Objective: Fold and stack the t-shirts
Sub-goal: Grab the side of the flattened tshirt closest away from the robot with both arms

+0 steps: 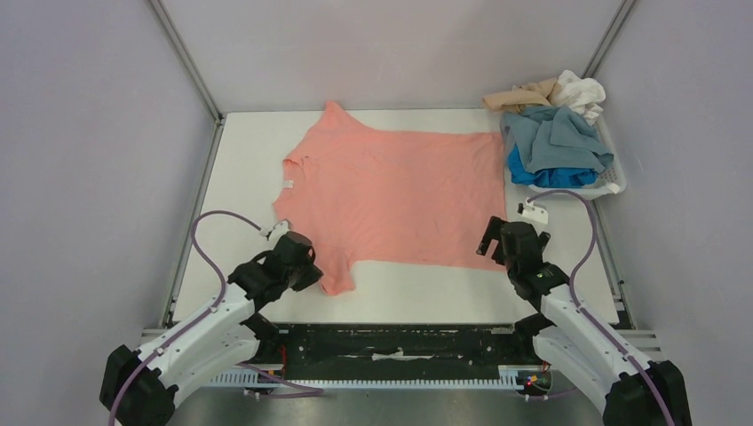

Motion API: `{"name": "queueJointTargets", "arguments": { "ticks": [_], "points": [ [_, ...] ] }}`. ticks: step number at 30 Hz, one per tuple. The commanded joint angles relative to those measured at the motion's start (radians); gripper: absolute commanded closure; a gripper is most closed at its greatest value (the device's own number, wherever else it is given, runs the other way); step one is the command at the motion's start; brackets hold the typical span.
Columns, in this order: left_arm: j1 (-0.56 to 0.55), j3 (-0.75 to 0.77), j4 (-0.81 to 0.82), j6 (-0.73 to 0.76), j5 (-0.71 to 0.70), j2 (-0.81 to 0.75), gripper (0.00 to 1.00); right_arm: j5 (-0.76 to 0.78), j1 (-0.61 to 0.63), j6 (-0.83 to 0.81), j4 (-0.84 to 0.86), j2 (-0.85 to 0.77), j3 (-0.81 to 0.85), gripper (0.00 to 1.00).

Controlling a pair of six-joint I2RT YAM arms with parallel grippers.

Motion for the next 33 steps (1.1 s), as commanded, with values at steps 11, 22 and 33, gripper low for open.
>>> {"name": "queueJointTargets", "arguments": {
  "ticks": [11,22,33],
  "points": [
    [-0.003,-0.010,0.062,0.116,0.021,-0.127,0.98,0.110,-0.014,0.112,-0.007,0.003,-0.134,0.31],
    [-0.003,0.021,0.081,0.108,0.005,-0.095,0.98,-0.010,-0.014,0.097,0.021,0.010,-0.155,0.76],
    [-0.003,0.088,0.141,0.117,-0.023,-0.036,0.98,-0.036,-0.014,0.032,0.077,0.032,-0.108,1.00]
  ]
}}
